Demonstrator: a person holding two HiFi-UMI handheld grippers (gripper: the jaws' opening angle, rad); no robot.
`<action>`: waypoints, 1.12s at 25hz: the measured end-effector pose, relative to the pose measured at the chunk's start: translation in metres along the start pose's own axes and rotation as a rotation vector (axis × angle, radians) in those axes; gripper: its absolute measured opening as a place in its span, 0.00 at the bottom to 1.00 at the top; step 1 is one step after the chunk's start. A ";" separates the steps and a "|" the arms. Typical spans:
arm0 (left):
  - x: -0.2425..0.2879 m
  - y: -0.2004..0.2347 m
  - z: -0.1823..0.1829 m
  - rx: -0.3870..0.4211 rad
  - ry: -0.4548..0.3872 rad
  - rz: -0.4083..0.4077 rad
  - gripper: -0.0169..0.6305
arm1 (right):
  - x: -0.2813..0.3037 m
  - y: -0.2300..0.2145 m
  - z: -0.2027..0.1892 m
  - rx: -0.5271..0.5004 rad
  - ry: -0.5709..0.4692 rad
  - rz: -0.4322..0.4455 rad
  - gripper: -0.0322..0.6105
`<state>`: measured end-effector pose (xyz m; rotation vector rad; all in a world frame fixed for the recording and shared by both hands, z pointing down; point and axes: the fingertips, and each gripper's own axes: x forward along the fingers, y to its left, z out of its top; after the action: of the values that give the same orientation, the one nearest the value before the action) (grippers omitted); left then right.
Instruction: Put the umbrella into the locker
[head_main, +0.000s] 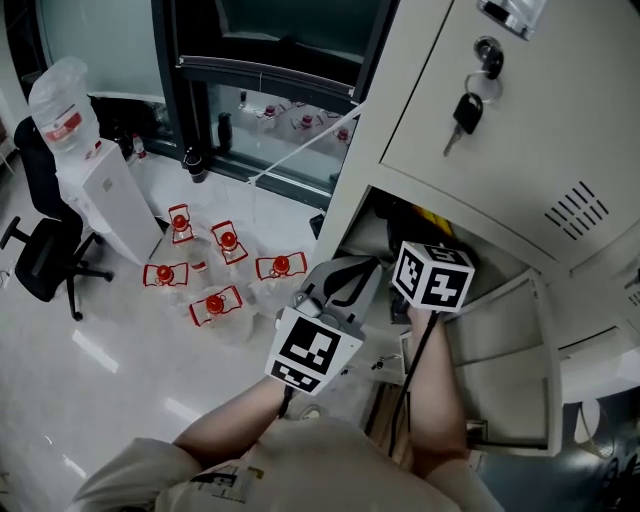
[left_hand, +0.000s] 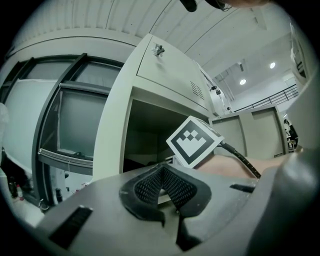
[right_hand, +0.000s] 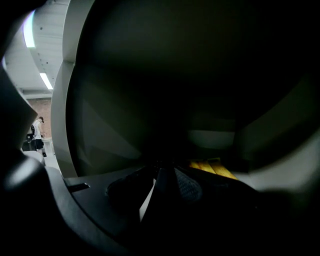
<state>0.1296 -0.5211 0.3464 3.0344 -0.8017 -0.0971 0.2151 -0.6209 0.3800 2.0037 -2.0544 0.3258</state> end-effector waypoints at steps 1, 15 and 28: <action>0.000 0.000 -0.001 0.001 0.003 0.002 0.04 | 0.001 0.002 0.001 -0.001 -0.003 0.013 0.20; -0.008 0.003 0.016 0.056 -0.010 0.022 0.04 | -0.044 0.004 0.016 -0.022 -0.109 0.007 0.31; -0.044 -0.011 0.102 0.210 -0.169 0.014 0.04 | -0.140 0.040 0.065 -0.018 -0.384 0.062 0.15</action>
<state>0.0905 -0.4883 0.2476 3.2521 -0.8969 -0.2913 0.1761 -0.5093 0.2729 2.1269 -2.3317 -0.0756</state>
